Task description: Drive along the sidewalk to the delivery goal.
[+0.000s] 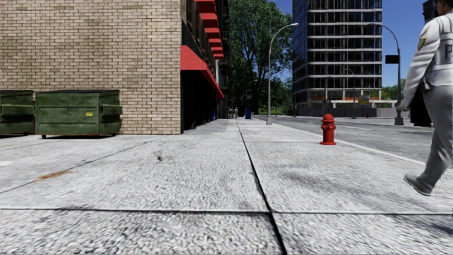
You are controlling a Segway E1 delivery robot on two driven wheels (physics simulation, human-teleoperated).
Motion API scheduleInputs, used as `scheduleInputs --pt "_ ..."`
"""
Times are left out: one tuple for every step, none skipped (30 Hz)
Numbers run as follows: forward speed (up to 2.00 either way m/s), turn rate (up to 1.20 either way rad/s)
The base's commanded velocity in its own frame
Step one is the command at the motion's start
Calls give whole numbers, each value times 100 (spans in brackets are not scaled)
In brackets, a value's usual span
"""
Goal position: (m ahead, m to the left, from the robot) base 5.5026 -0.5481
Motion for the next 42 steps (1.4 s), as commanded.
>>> scheduleInputs --pt "124 0" --pt "124 0" --pt "120 0" --pt "120 -6" --pt "119 -35" --pt "119 -35" --pt "119 -51" --pt "119 -56" --pt "118 -45" --pt "113 -31" --pt "113 -31" --pt "107 -27" --pt "97 -24" --pt "92 -23" --pt "89 -23" --pt "89 -23" --pt "88 -23" --pt "87 -23" --pt "87 -23" --pt "87 -23" --pt "87 -23" --pt "87 -23" --pt "87 -23" --pt "89 -23" --pt "89 -23" --pt "94 -23" --pt "107 -23" --pt "118 -23" --pt "120 -22" --pt "120 -22" --pt "121 -22" --pt "121 -22" --pt "121 -20" --pt "121 -20" --pt "121 -17" --pt "121 -12" --pt "121 -11" --pt "122 -11" --pt "122 -11" --pt "122 -10" --pt "122 -10" --pt "122 -10"
